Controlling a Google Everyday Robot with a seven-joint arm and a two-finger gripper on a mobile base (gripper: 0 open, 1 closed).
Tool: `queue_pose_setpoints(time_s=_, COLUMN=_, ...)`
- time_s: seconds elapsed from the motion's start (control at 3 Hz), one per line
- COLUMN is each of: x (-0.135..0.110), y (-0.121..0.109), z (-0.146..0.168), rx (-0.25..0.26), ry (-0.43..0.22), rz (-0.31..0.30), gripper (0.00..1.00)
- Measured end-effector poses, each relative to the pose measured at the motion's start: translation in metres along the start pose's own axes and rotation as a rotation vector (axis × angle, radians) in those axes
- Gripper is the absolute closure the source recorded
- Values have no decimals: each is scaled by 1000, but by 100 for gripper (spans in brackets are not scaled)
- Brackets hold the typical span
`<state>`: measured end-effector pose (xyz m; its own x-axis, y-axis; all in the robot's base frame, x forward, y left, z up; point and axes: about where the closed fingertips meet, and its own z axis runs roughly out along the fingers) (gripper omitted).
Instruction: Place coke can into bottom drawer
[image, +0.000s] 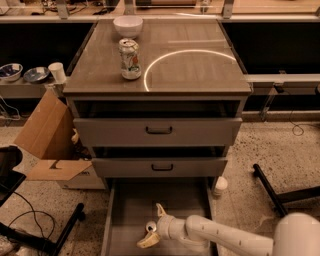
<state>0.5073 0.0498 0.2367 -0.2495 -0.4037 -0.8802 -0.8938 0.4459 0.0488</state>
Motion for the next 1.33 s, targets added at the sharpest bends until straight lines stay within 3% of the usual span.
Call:
queue_pose_setpoints(time_s=0.33, x=14, y=40, z=-14, rx=-102, ry=229, rz=90, gripper=0)
queue_pose_setpoints(time_s=0.67, x=-11, y=53, z=-61, rx=-78, ry=400, rz=48, gripper=0)
queue_pose_setpoints(time_s=1.33, x=-16, y=36, z=-87, rx=-15, ry=449, rz=-8, gripper=0)
